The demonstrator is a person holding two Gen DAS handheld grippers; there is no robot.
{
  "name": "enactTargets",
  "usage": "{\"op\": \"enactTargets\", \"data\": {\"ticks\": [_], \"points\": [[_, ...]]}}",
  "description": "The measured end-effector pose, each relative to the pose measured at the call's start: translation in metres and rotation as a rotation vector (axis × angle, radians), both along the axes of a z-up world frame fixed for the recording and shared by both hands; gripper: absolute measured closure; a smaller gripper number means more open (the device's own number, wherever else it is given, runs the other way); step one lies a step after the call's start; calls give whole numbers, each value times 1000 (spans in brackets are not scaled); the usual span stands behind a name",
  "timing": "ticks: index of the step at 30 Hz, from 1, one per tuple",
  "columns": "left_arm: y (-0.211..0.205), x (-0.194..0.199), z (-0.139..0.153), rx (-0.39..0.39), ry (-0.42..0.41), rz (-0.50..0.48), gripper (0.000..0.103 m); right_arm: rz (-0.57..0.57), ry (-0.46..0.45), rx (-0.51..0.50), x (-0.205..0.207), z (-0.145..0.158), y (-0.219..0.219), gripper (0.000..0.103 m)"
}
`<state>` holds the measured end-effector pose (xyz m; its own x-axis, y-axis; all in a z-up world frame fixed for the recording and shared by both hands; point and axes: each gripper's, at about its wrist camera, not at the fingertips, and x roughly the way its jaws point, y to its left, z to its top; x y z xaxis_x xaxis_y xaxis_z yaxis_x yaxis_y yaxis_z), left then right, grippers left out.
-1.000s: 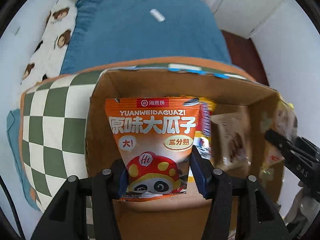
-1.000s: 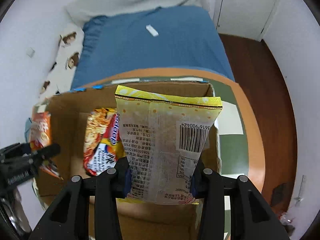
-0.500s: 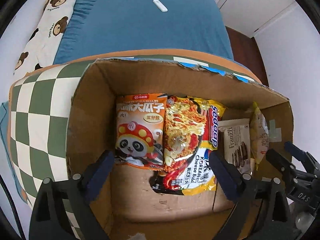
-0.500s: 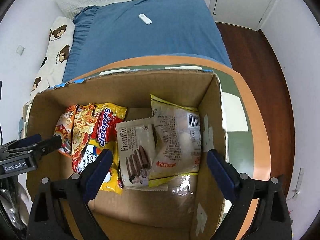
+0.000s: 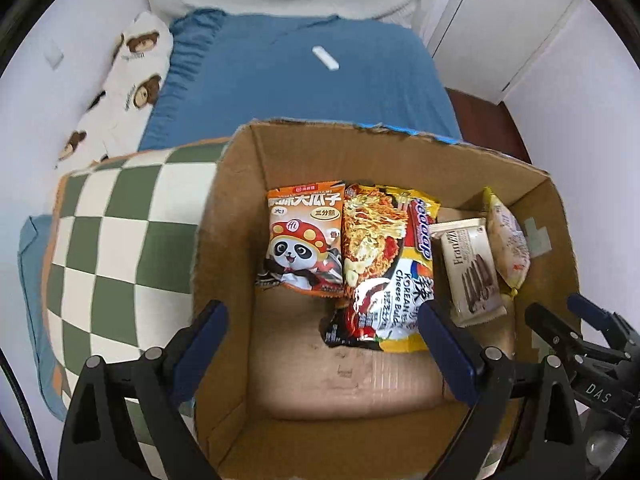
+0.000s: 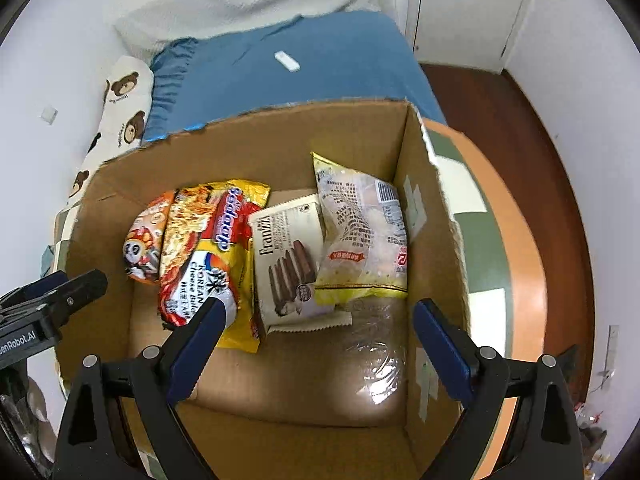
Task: Organize snacks
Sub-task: 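Withdraw both grippers from the box toward the remaining snacks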
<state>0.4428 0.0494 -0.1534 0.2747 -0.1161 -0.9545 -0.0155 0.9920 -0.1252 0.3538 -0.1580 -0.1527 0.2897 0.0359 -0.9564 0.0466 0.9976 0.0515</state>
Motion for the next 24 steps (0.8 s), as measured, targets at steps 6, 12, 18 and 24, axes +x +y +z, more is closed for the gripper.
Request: {"op": "enactTargets", "data": {"ticks": [6,12,18,24], "points": [[2,-38,28,15,-101,-10,6,17,-108,-29,-35,38,10,6],[3,-80,55,29,-198,-12,6,33,-202,-35,-78,74,17,6],[1,-117,80,19,-256,-24,6,59,-275,-43,-119,103,27,6],[-1,-150,102,3,-300,-32,6,47,-332,0,-158,126,30,6]]}}
